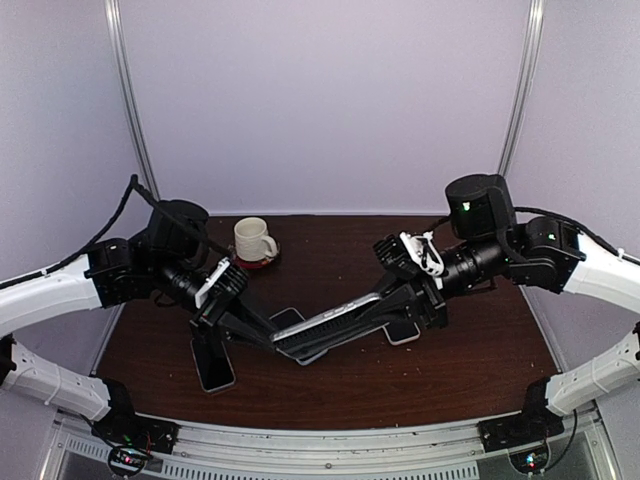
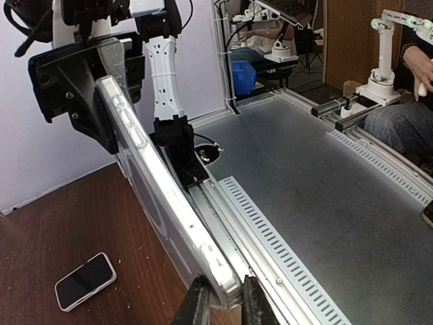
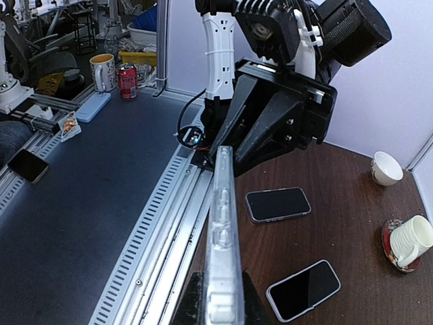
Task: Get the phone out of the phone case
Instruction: Remove the top left corner of the phone from the phone case.
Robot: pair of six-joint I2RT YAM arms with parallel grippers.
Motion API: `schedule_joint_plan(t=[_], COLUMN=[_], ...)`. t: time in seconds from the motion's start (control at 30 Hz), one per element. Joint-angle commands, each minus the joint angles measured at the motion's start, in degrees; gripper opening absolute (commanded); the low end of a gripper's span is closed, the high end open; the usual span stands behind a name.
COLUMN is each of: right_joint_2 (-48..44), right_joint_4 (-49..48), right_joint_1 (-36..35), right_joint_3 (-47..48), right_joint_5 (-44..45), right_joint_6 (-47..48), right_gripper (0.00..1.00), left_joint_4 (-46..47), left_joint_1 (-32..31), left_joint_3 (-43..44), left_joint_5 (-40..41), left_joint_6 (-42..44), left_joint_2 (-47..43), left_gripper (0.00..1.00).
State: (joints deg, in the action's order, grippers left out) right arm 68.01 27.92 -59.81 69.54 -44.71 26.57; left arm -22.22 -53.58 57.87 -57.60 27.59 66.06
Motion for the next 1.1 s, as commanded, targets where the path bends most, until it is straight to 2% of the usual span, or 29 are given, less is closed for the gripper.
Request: schedule_joint_plan(t=[0.0, 0.63, 1.07], right_joint_2=[2.89, 9.07, 8.77], right_joint_4=[-4.72, -9.04, -12.04], right_joint_1=[-2.20, -3.86, -5.18], right_joint_3=[3.66, 5.35, 5.43], right_joint_5=[-10.77, -17.95, -21.08], right_joint_6=[-0.80, -5.06, -9.69], right_gripper=[0.00, 0.00, 0.00], left_joint_4=[3.54, 2.81, 2.54], left_joint_1=[-0.56, -0.49, -0.56], left_joint_3=[1.99, 2.26, 1.56], left_joint_5=[-3.25, -4.36, 3.37], left_joint_6=[1.76, 2.84, 5.47], left_joint_2=[-0.08, -0.04, 0.58], left_gripper=[0.02, 0.00, 0.00])
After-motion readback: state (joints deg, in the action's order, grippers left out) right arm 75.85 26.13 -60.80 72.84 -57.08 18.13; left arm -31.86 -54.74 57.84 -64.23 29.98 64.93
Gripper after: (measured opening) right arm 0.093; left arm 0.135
